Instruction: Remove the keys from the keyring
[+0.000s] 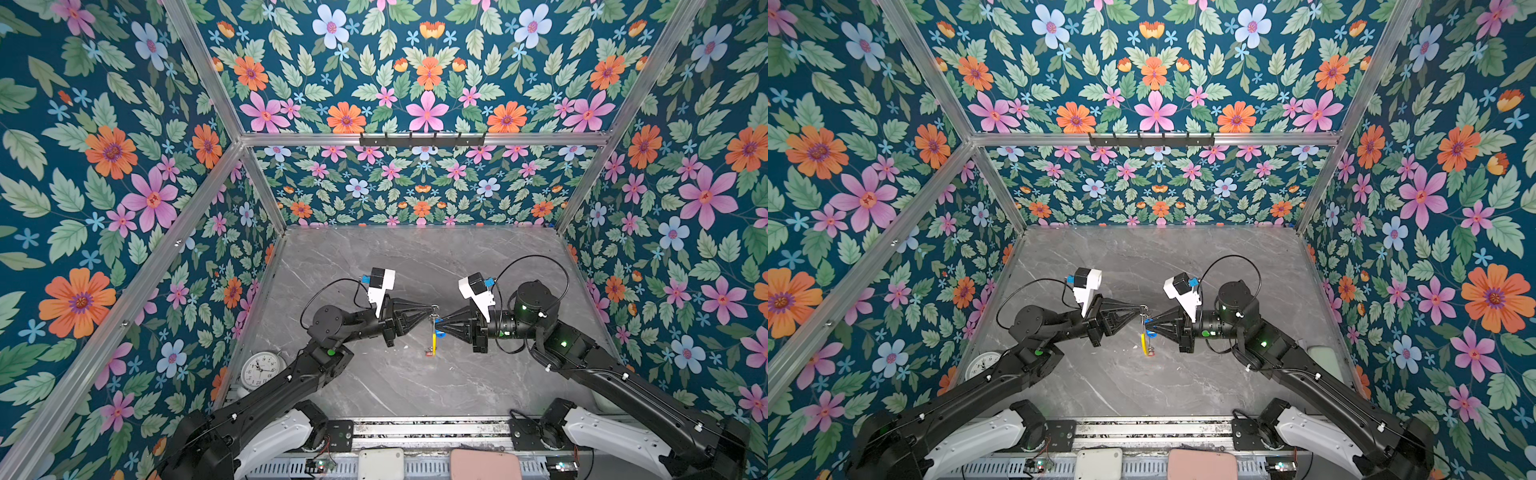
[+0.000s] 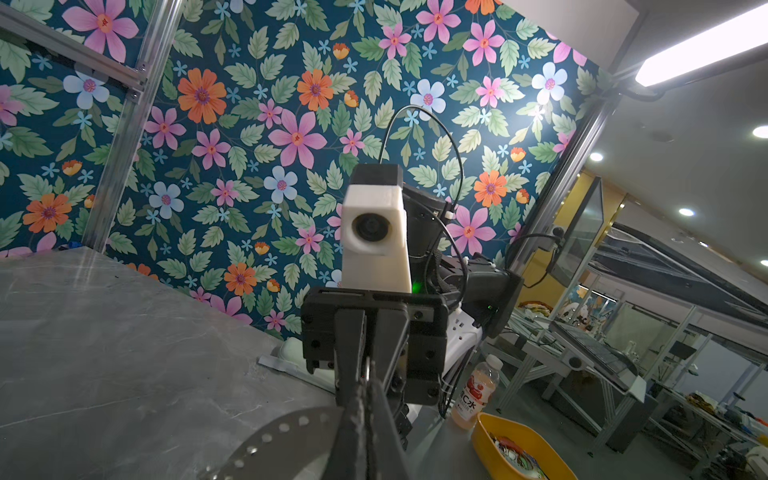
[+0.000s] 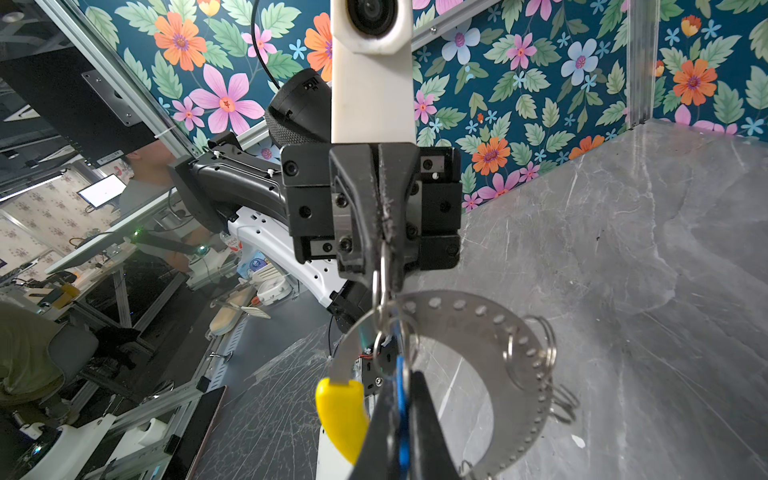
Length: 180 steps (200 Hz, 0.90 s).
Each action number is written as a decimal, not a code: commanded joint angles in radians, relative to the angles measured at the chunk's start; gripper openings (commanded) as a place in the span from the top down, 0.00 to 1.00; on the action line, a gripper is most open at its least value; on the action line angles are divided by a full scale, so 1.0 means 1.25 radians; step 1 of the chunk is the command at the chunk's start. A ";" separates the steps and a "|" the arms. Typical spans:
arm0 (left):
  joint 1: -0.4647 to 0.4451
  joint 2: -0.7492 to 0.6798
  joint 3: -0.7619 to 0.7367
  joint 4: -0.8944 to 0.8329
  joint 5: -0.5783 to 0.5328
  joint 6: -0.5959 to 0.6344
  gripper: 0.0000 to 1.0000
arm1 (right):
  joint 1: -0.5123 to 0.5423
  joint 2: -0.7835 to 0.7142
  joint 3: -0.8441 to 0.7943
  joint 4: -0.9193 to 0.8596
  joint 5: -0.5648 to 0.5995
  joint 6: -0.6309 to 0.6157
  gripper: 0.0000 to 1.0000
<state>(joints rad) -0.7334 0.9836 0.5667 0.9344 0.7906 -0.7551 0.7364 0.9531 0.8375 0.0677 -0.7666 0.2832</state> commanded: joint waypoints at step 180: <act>-0.017 -0.006 -0.010 0.057 -0.039 0.003 1.00 | 0.032 0.035 0.044 -0.077 0.029 -0.050 0.89</act>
<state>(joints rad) -0.7536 0.9810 0.5457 0.9501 0.7574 -0.7803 0.7731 1.0260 0.8936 0.0204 -0.7689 0.2291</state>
